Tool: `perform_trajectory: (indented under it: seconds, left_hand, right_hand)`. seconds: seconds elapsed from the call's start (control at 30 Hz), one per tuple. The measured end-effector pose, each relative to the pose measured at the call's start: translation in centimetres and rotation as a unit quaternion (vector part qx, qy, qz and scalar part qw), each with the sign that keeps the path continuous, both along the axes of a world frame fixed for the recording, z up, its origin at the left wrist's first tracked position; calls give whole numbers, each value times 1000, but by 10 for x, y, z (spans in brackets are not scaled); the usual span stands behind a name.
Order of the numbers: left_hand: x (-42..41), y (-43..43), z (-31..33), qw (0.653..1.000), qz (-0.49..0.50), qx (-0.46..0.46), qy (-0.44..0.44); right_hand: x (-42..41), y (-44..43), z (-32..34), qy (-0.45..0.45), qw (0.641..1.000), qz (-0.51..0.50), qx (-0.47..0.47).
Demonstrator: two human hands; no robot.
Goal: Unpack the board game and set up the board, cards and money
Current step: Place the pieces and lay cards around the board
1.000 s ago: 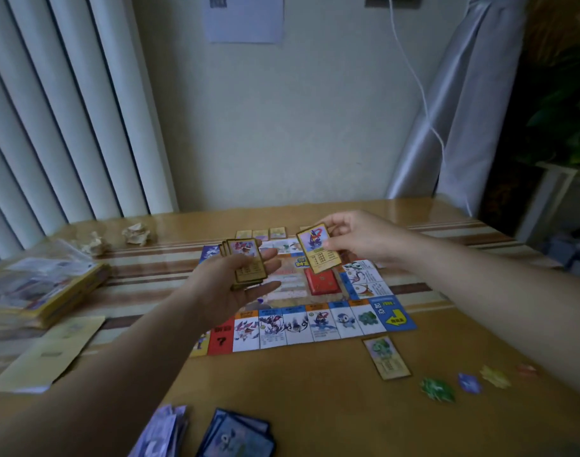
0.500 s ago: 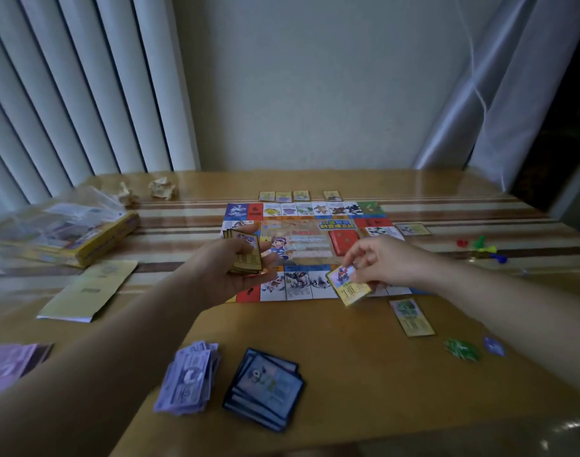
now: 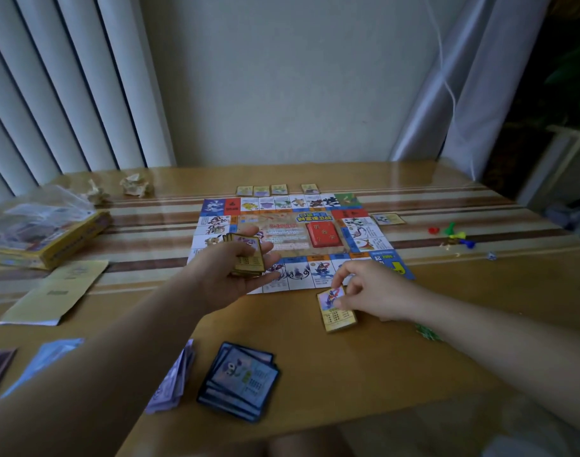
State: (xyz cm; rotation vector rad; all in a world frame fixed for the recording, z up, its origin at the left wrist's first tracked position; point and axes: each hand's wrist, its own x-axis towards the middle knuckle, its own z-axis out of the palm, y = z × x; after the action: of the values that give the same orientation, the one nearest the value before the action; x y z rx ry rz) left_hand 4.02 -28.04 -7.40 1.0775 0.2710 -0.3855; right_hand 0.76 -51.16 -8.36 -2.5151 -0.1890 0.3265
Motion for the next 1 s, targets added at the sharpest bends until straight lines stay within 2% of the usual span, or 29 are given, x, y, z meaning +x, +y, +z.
perform_trajectory:
  seconds: [0.37,0.43,0.57,0.67,0.83,1.0]
  left_hand:
    - [-18,-9,1,995,-64,-76,15]
    - [-20,-10,3,992,-82,-97,18]
    - [-25,-11,7,983,-129,-128,17]
    - [-27,-12,11,979,-152,-133,8]
    - [-26,-16,14,980,-155,-121,-9]
    - [-17,-22,31,983,-149,-43,-97]
  right_hand:
    - [3,1,-4,-50,992,17,-113]
    - [4,3,2,-57,995,19,-84]
    - [6,16,28,-96,991,4,88]
    - [10,27,43,-106,980,-6,166]
    - [18,38,51,-44,986,-4,158]
    - [26,40,65,-15,985,-10,174]
